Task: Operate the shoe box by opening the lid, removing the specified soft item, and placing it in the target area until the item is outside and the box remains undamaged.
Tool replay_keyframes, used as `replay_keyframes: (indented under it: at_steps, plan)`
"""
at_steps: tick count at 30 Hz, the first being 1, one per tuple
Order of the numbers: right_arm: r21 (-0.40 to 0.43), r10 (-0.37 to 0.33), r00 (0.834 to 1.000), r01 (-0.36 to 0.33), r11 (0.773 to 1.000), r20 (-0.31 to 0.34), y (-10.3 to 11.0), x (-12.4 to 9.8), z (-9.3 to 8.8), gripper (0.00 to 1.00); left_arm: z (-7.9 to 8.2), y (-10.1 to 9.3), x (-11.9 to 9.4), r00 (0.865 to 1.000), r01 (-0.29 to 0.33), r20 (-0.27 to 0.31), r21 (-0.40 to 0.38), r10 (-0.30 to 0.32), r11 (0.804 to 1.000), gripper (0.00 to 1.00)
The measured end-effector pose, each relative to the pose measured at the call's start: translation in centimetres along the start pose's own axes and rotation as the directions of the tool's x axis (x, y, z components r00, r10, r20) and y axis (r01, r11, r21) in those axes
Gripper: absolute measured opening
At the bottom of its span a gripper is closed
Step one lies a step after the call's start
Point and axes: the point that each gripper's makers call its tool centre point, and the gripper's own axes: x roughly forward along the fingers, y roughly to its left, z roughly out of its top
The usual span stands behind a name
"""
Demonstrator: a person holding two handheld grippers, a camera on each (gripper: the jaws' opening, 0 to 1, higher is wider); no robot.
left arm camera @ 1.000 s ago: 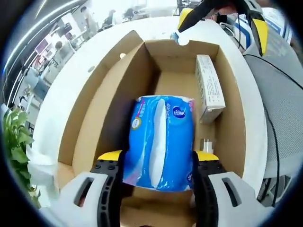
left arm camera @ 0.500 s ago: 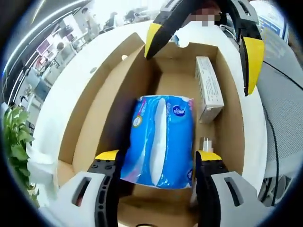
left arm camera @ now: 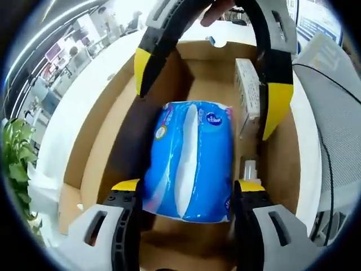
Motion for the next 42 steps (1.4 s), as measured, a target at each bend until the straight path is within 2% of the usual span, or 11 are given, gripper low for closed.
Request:
replay_keyframes:
  at_steps: [4, 7, 9, 14, 21, 27, 31, 37, 42]
  plan:
    - [-0.062, 0.021, 0.999, -0.025, 0.998, -0.049, 0.3, 1.2, -0.5, 0.74, -0.1, 0.1, 0.5, 1.000, 0.006, -0.001, -0.003, -0.006, 1.000, 0.66]
    - [-0.145, 0.008, 0.994, -0.024, 0.989, -0.108, 0.2, 2.0, -1.5, 0.72, -0.4, 0.1, 1.1, 1.000, 0.014, 0.000, -0.012, -0.014, 1.000, 0.67]
    - [-0.119, 0.029, 0.995, -0.040, 0.992, -0.094, 0.4, 2.6, -1.3, 0.73, -0.5, 0.2, 1.4, 1.000, 0.016, 0.001, -0.015, -0.016, 1.000, 0.67]
    - [-0.135, 0.054, 0.991, -0.071, 0.988, -0.124, 0.4, 3.7, -1.7, 0.71, -0.6, 0.3, 2.0, 0.999, 0.033, 0.011, -0.021, -0.032, 0.999, 0.67]
    - [-0.073, 0.140, 0.984, -0.148, 0.986, -0.108, 0.4, 3.8, -1.8, 0.69, -0.8, 0.3, 2.4, 0.998, 0.056, 0.040, -0.019, -0.055, 0.998, 0.65]
    - [-0.075, 0.139, 0.983, -0.149, 0.986, -0.124, 0.5, 3.8, -1.8, 0.67, -1.0, 0.3, 2.4, 0.994, 0.100, 0.054, 0.002, -0.100, 0.995, 0.65]
    - [-0.074, 0.138, 0.981, -0.149, 0.986, -0.138, 0.7, 4.1, -1.7, 0.68, -1.5, -0.2, 2.2, 0.991, 0.131, -0.014, 0.121, -0.130, 0.984, 0.63]
    - [-0.108, 0.121, 0.974, -0.143, 0.984, -0.193, 0.8, 5.0, -2.2, 0.67, -1.7, -0.1, 2.2, 0.990, 0.141, -0.008, 0.124, -0.142, 0.982, 0.64]
    - [-0.094, 0.135, 0.971, -0.155, 0.983, -0.196, 0.9, 5.5, -2.7, 0.66, -1.5, -0.3, 2.2, 0.991, 0.132, 0.017, 0.106, -0.134, 0.986, 0.65]
